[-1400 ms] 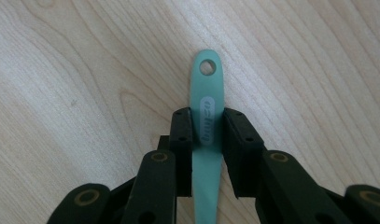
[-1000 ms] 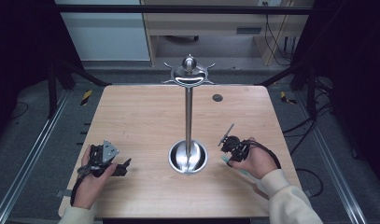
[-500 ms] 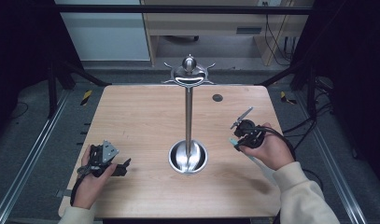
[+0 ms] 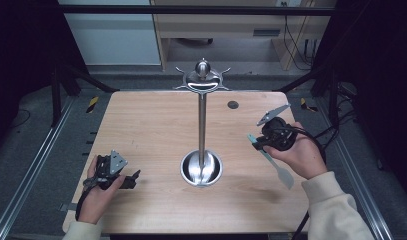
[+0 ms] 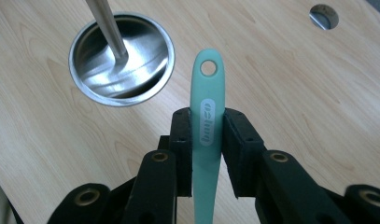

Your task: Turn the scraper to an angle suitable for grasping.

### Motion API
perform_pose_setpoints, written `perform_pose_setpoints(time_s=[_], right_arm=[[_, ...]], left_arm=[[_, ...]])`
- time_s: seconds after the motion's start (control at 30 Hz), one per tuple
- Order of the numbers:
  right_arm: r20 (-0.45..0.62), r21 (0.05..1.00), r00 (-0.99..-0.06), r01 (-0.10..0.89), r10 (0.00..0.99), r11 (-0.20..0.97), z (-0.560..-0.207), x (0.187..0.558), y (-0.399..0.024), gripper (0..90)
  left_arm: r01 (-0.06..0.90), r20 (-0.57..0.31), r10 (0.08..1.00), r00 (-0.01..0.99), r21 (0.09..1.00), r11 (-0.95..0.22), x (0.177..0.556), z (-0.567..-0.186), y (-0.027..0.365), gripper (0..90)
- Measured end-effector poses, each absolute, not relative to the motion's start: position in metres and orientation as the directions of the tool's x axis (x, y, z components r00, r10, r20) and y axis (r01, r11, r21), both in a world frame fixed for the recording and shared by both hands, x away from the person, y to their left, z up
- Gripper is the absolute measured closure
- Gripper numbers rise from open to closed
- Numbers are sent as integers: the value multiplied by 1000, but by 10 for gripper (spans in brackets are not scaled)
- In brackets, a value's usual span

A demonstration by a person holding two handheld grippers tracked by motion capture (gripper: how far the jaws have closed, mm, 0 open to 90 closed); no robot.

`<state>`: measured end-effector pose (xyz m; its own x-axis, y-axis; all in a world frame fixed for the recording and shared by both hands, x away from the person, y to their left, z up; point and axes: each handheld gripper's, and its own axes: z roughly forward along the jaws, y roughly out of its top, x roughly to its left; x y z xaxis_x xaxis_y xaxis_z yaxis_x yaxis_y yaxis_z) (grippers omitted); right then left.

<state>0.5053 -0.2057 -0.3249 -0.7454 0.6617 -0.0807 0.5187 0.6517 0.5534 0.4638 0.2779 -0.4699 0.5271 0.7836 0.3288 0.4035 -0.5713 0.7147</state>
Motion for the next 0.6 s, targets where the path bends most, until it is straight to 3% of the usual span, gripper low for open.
perform_pose_setpoints(time_s=[0.6], right_arm=[[-99, 706, -719, 437, 688, 558, -300, 503, -216, 746]], left_arm=[[403, 324, 787, 525, 720, -565, 464, -470, 277, 35]])
